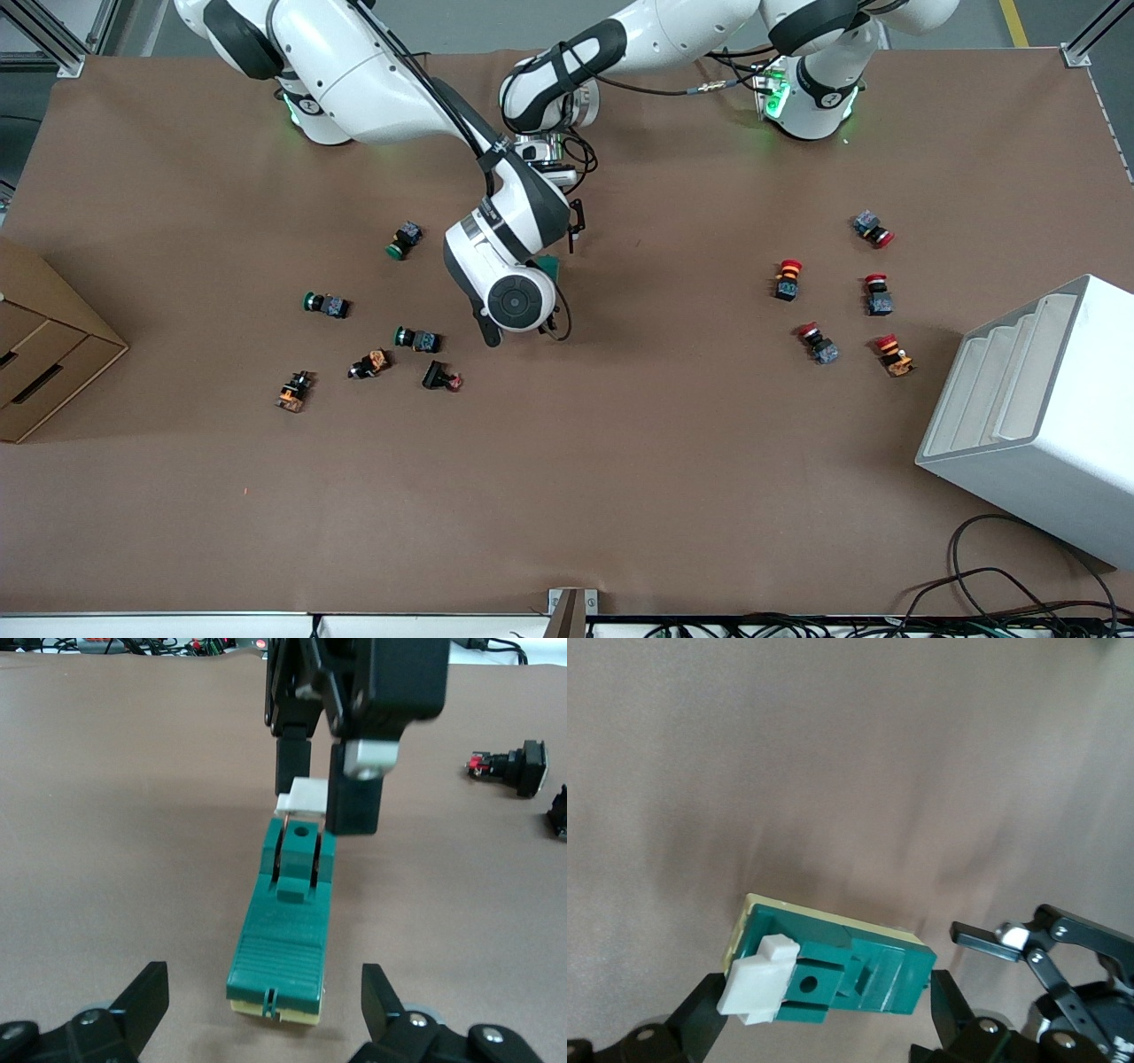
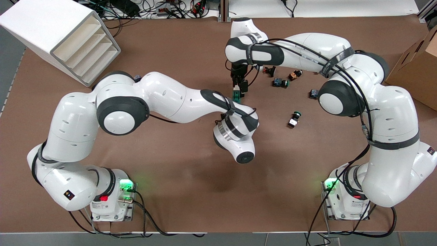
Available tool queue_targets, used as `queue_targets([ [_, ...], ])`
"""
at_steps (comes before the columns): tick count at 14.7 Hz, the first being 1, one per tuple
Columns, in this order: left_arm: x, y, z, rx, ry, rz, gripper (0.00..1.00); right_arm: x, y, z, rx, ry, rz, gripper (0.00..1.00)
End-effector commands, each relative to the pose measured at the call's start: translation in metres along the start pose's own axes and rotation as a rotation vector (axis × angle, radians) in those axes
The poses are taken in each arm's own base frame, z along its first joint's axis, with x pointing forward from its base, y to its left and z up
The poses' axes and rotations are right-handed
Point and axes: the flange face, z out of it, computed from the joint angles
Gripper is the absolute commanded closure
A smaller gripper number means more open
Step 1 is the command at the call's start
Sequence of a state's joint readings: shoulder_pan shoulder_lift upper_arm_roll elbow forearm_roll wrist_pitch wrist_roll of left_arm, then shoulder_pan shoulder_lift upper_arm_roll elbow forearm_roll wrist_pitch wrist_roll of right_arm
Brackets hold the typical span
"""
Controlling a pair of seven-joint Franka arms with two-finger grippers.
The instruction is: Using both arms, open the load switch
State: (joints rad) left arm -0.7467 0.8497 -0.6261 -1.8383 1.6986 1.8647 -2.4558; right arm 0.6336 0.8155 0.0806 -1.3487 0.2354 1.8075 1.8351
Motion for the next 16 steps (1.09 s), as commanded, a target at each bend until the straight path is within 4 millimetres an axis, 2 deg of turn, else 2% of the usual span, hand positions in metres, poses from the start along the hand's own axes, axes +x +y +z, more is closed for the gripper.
queue_targets([
  [1,-0.005,0.004,0.0,-0.017,0.015,-0.001,0.04,-0.007,0.015,0.003,-0.11,0.021,-0.008,0.0],
  [7,-0.008,0.003,0.0,-0.016,0.012,0.003,0.03,-0.004,0.018,0.0,-0.144,0.025,-0.007,0.0],
  [11,-0.008,0.003,0.0,-0.015,0.013,0.001,0.03,-0.007,0.021,-0.013,-0.157,0.022,-0.017,0.0],
  [16,-0.009,0.003,0.0,-0.014,0.011,0.004,0.03,-0.02,0.028,-0.013,-0.175,0.019,-0.032,0.0],
])
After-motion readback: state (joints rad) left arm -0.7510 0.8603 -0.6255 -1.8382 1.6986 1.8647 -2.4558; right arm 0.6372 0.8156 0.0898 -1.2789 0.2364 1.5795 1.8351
